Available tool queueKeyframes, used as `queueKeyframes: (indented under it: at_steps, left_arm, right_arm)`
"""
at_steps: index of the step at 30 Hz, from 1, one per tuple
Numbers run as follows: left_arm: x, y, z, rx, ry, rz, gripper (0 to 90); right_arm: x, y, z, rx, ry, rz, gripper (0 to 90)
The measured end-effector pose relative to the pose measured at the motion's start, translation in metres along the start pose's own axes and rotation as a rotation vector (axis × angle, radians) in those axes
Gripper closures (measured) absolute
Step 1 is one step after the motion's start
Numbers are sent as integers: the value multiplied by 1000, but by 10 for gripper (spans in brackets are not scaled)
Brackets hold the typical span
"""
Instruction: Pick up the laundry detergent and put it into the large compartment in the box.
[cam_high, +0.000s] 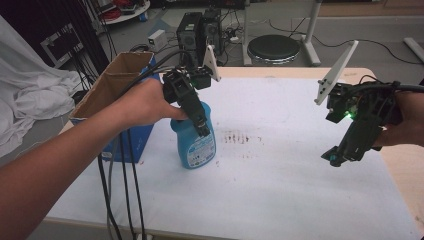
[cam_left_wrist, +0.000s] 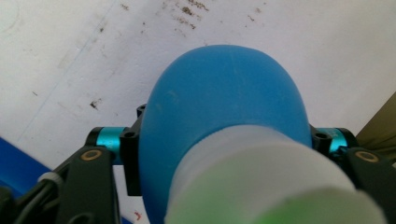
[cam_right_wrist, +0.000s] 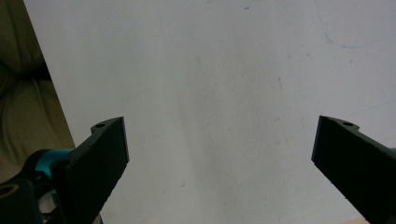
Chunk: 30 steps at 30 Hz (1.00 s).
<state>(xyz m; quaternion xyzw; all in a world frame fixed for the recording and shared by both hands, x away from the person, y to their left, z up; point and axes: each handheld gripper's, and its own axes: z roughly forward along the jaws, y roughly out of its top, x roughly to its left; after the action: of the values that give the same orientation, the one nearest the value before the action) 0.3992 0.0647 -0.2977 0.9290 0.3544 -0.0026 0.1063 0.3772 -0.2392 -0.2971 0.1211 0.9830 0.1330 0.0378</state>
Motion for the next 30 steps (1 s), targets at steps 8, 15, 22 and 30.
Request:
queueKeyframes:
  at_steps: [8,15,22,30]
  left_arm:
    - [-4,3,-16,-11,-21,-1,383]
    - [-9,9,-69,-29,4,14,382]
    - [-9,13,-135,-51,52,75,382]
    - [-9,11,-198,-65,61,130,383]
  right_arm:
    - [-2,-1,0,-3,4,-6,29]
    - [-3,-2,0,-4,5,6,29]
    - [-4,-3,-1,-5,10,11,29]
    - [-7,-4,-2,-12,16,15,29]
